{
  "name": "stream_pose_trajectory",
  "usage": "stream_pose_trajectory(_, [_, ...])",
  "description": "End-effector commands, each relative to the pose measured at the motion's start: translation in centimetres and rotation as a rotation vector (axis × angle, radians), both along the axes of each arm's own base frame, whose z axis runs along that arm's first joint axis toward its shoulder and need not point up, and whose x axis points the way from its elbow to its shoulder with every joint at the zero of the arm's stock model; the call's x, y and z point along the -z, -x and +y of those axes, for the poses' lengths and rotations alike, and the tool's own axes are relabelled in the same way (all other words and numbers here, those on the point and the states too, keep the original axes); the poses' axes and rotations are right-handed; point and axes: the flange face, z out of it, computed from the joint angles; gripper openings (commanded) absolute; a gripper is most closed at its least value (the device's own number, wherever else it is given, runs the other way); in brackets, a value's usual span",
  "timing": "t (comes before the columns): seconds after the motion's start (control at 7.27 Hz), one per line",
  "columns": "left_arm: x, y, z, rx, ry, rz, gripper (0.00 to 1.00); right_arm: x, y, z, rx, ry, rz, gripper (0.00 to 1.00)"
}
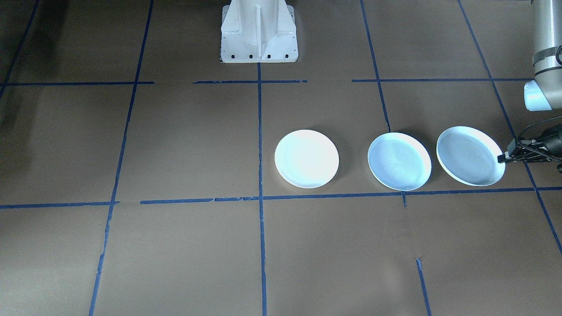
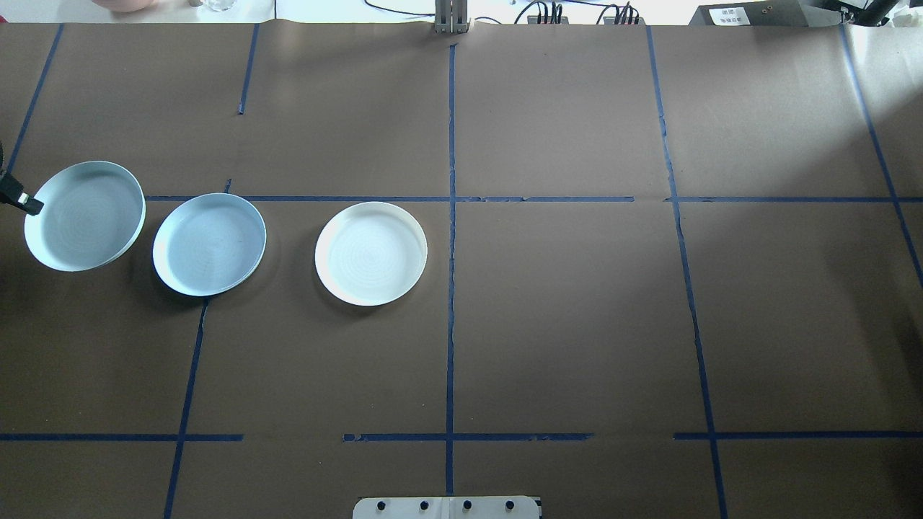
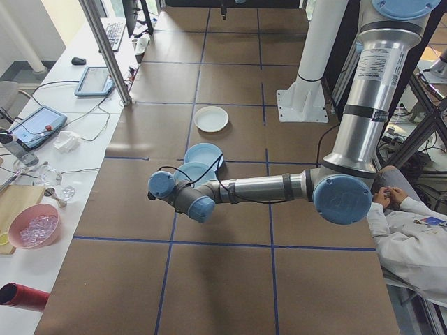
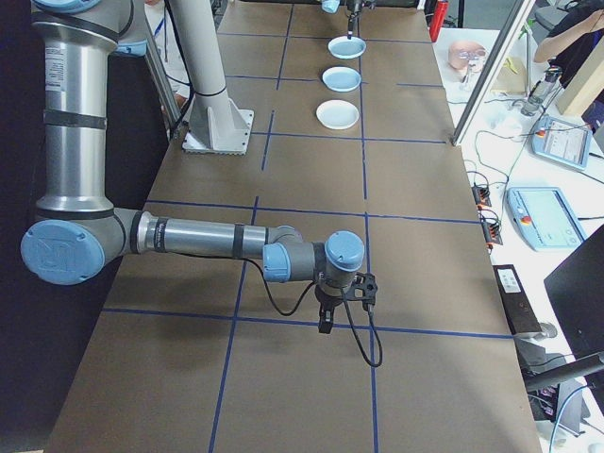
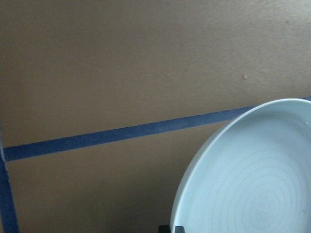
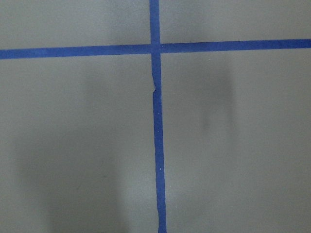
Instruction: Stack plate in center
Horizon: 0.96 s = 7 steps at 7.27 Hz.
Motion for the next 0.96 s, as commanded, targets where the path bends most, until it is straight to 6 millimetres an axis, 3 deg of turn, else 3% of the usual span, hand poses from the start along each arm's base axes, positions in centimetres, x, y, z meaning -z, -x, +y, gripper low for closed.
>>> stream_pose_trajectory(0.0, [2.3,-1.5,-1.0,-0.008,0.005,0.019,0.00,0.0,0.0,0.0,0.000,0.000,0.000,1.00])
stream_pose_trajectory(0.14, [3.6,-3.6,-1.4,-0.019,0.028,0.022,0.00,0.0,0.0,0.0,0.000,0.000,0.000,1.00])
stream_pose_trajectory(0.41, [6.9,-9.6,-0.2,-0.012,0.111,0.017,0.00,0.0,0.0,0.0,0.000,0.000,0.000,1.00])
stream_pose_trajectory(0.69, [7.7,-12.2,0.5,0.011,0.110,-0.025,0.00,0.0,0.0,0.0,0.000,0.000,0.000,1.00])
stream_pose_trajectory(0.83, [7.7,-12.5,0.5,0.015,0.107,-0.032,0.00,0.0,0.0,0.0,0.000,0.000,0.000,1.00])
